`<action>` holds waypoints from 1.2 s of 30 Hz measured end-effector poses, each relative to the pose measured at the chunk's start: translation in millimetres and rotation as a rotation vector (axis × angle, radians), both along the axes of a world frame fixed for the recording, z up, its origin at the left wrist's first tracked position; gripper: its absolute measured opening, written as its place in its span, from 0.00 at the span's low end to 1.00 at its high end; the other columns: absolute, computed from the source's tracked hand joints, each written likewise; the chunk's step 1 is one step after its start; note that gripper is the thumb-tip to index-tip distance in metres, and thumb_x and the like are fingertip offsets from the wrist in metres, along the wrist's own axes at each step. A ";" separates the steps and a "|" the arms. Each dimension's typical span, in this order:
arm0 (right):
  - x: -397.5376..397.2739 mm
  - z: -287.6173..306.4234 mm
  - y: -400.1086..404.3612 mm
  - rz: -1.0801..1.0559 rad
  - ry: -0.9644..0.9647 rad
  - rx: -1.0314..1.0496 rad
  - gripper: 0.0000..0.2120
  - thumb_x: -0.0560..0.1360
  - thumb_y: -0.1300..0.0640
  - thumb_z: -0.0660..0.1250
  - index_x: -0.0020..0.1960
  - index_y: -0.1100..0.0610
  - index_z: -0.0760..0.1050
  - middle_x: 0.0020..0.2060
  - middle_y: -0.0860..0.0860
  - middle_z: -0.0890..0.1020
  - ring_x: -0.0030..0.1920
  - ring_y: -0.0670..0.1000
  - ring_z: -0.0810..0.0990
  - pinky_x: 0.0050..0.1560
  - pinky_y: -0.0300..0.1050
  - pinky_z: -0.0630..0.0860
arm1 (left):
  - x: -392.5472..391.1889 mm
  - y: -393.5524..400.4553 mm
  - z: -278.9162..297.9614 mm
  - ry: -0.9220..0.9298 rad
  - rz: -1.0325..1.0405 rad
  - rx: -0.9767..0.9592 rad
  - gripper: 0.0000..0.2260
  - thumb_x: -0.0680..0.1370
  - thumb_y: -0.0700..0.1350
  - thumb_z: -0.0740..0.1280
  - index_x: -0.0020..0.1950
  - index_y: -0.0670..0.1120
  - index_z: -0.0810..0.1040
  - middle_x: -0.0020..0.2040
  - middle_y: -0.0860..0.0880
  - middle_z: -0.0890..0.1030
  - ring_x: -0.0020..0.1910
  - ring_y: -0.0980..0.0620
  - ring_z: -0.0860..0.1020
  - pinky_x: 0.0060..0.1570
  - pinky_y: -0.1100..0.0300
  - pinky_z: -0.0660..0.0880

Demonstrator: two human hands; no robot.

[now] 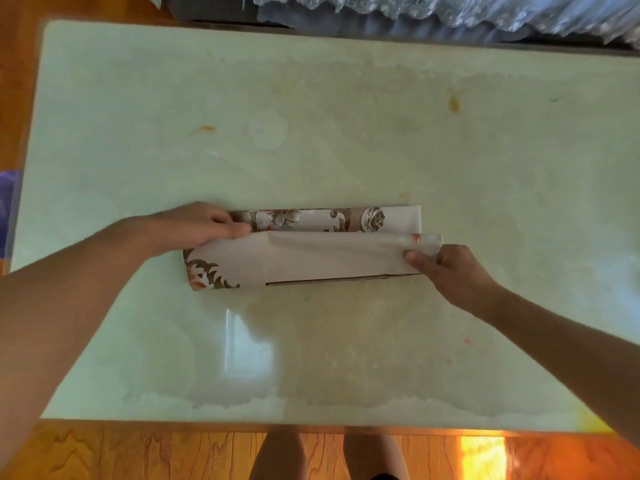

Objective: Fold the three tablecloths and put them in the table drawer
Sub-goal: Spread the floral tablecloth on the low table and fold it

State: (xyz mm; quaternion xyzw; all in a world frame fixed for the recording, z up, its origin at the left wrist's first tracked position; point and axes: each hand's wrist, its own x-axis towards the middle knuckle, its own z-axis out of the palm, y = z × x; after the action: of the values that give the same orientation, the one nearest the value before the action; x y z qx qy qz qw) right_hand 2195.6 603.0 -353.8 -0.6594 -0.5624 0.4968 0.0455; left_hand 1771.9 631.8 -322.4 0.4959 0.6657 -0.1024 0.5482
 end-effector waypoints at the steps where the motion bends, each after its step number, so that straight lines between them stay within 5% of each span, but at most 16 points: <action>1: -2.5 -0.6 -2.2 -0.076 0.004 -0.011 0.21 0.78 0.44 0.69 0.33 0.57 0.72 0.27 0.46 0.71 0.30 0.49 0.68 0.32 0.43 0.64 | -13.6 -6.0 -1.5 -0.064 0.183 0.034 0.32 0.59 0.74 0.75 0.48 0.49 0.85 0.46 0.47 0.85 0.49 0.47 0.83 0.50 0.54 0.77; 4: -19.2 -0.5 -2.9 -0.359 0.111 0.012 0.09 0.80 0.48 0.68 0.47 0.53 0.80 0.39 0.47 0.82 0.39 0.45 0.77 0.41 0.43 0.72 | -30.9 -39.5 -2.9 -0.227 0.595 0.092 0.41 0.52 0.68 0.82 0.58 0.47 0.82 0.51 0.44 0.86 0.49 0.50 0.85 0.55 0.56 0.80; 8: -39.8 -11.1 1.8 -0.492 0.032 0.109 0.12 0.82 0.48 0.62 0.48 0.56 0.74 0.39 0.50 0.77 0.39 0.51 0.74 0.40 0.47 0.71 | 10.5 -67.4 -16.7 -0.181 0.929 0.317 0.20 0.80 0.41 0.70 0.71 0.50 0.72 0.55 0.48 0.84 0.42 0.57 0.84 0.41 0.67 0.78; 10: -49.3 -14.4 5.5 -0.522 -0.061 0.119 0.14 0.83 0.47 0.59 0.48 0.58 0.71 0.40 0.51 0.75 0.42 0.56 0.74 0.43 0.50 0.71 | 29.5 -73.7 -26.5 -0.081 0.989 0.456 0.19 0.83 0.41 0.65 0.73 0.51 0.69 0.55 0.49 0.83 0.45 0.55 0.83 0.43 0.62 0.80; 16: -74.7 -10.5 12.5 -0.465 -0.368 0.126 0.15 0.84 0.49 0.52 0.52 0.61 0.67 0.49 0.62 0.78 0.48 0.63 0.74 0.45 0.52 0.65 | 48.1 -83.9 -40.0 0.323 0.693 0.588 0.22 0.83 0.42 0.62 0.77 0.49 0.63 0.50 0.46 0.80 0.52 0.36 0.81 0.52 0.46 0.76; 21: -83.8 -8.0 15.7 -0.379 -0.483 0.203 0.16 0.86 0.47 0.46 0.49 0.57 0.64 0.53 0.64 0.79 0.48 0.65 0.75 0.43 0.53 0.63 | 57.1 -85.1 -49.2 0.671 0.295 0.731 0.28 0.77 0.36 0.65 0.77 0.44 0.64 0.66 0.35 0.70 0.62 0.31 0.71 0.58 0.37 0.70; 25: -85.7 -11.6 18.7 -0.378 -0.571 0.179 0.17 0.86 0.45 0.46 0.49 0.56 0.63 0.52 0.62 0.80 0.42 0.60 0.71 0.42 0.52 0.62 | 69.9 -79.1 -57.5 0.603 -0.097 0.843 0.23 0.85 0.51 0.56 0.79 0.46 0.65 0.79 0.37 0.63 0.78 0.33 0.59 0.77 0.39 0.56; 28: -85.9 -19.1 16.5 -0.434 -0.619 0.182 0.17 0.85 0.45 0.47 0.49 0.56 0.63 0.51 0.61 0.81 0.46 0.62 0.76 0.44 0.52 0.64 | 74.5 -72.2 -64.1 0.574 -0.279 0.773 0.29 0.85 0.61 0.48 0.83 0.48 0.57 0.83 0.41 0.56 0.82 0.37 0.51 0.79 0.39 0.49; 32: -85.7 -32.5 10.4 -0.418 -0.717 0.324 0.16 0.85 0.47 0.48 0.50 0.56 0.68 0.47 0.58 0.81 0.47 0.56 0.68 0.54 0.55 0.61 | 69.6 -66.4 -72.8 0.609 -0.322 0.789 0.31 0.84 0.63 0.47 0.84 0.50 0.53 0.84 0.42 0.52 0.82 0.38 0.47 0.79 0.37 0.47; 36: -84.5 -39.5 10.5 -0.417 -0.695 0.419 0.21 0.83 0.54 0.55 0.75 0.55 0.61 0.68 0.57 0.68 0.63 0.59 0.66 0.62 0.54 0.62 | 71.4 -65.2 -79.3 0.611 -0.327 0.773 0.31 0.83 0.64 0.46 0.84 0.51 0.49 0.84 0.43 0.49 0.82 0.39 0.45 0.79 0.37 0.46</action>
State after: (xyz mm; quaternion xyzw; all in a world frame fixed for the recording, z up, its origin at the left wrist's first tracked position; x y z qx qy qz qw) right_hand 2111.1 613.6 -393.3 -0.8627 -0.4879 0.1018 0.0855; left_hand 1843.2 566.6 -401.7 0.7072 0.6984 -0.0733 0.0824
